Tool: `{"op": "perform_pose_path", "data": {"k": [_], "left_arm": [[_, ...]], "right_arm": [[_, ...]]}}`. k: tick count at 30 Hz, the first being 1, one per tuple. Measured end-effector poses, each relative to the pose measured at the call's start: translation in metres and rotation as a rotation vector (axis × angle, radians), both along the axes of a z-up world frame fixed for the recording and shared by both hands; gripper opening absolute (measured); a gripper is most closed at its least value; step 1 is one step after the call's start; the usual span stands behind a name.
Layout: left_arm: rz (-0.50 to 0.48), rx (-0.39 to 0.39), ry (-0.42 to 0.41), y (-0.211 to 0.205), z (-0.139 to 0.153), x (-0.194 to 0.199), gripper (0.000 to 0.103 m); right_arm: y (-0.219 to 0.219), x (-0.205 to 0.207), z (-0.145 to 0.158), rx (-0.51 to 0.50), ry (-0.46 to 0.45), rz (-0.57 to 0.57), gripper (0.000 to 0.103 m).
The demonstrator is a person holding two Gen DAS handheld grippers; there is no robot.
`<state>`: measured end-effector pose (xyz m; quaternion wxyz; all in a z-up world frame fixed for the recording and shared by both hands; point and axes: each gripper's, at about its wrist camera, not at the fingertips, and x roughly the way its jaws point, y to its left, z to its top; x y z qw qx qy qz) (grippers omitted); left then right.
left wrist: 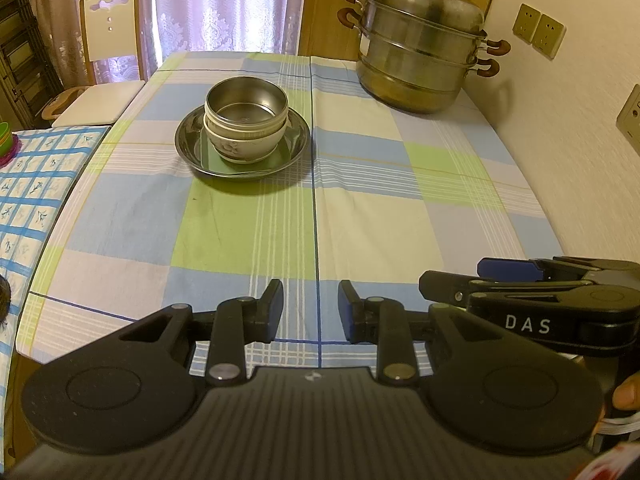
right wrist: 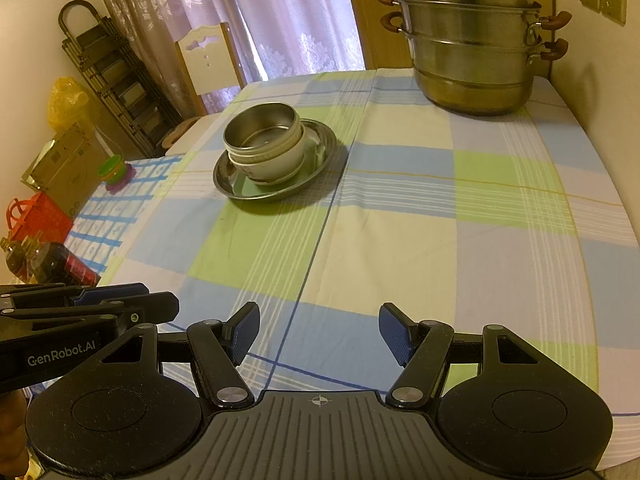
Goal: Organize plates and bowls
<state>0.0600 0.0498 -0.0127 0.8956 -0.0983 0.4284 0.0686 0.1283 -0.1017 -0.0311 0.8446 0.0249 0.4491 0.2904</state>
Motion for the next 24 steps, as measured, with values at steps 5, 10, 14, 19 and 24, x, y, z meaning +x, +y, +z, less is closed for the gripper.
{"op": "perform_pose_path", "data": {"k": [5,10,14,19,24], "left_arm": [[-0.001,0.0,0.0,0.001,-0.0003,0.0004,0.026],[-0.002,-0.002,0.001,0.0027,-0.0015,0.0013,0.026],[-0.002,-0.002,0.001,0.0035,-0.0019,0.0014,0.026],[-0.002,-0.002,0.001,0.0035,-0.0018,0.0016,0.026],[-0.002,-0.003,0.002,0.0036,-0.0014,0.0016,0.026]], "right_arm": [[0.0015,0.0004,-0.001,-0.001,0.0,0.001,0.066],[0.006,0.001,-0.0034,-0.004,0.001,0.004,0.066],[0.0078,0.0006,-0.0035,-0.006,0.002,0.003,0.066],[0.0079,0.001,-0.0037,-0.006,0.003,0.002,0.066],[0.0078,0.0012,-0.0035,-0.006,0.003,0.003,0.066]]}}
